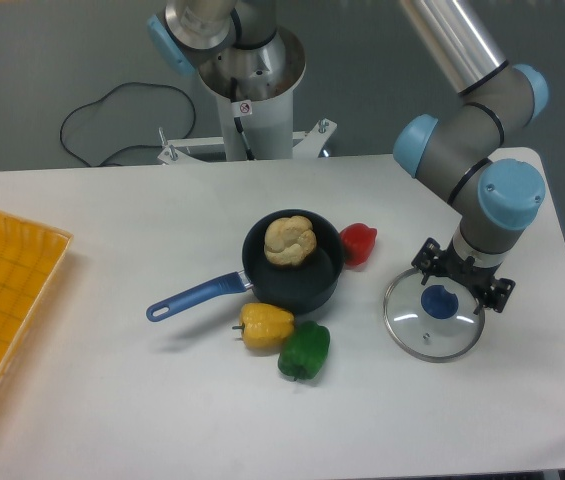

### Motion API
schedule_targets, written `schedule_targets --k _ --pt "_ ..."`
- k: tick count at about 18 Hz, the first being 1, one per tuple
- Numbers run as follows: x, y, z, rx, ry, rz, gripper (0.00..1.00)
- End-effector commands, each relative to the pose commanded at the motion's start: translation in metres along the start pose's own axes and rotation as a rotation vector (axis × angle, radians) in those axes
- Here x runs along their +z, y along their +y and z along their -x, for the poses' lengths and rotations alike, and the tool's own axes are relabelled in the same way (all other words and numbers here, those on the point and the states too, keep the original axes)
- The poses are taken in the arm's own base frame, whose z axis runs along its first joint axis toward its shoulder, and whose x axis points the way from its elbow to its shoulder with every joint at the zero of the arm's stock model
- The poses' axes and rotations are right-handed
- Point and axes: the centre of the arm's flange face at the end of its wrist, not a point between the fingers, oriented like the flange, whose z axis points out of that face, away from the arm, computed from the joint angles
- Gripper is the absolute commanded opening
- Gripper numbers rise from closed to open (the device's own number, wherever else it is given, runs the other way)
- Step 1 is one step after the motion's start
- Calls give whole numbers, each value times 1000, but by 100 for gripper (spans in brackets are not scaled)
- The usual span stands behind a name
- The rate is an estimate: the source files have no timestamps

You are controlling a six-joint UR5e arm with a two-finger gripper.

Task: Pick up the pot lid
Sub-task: 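Open the gripper and reposition it around the lid's blue knob, then lower the gripper onto the blue knob and close on it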

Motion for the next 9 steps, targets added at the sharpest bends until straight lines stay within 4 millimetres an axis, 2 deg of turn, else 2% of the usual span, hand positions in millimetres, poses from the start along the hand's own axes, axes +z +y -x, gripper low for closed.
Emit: schedule_targets --k 9 --pt "11 -4 -1 3 -11 0 100"
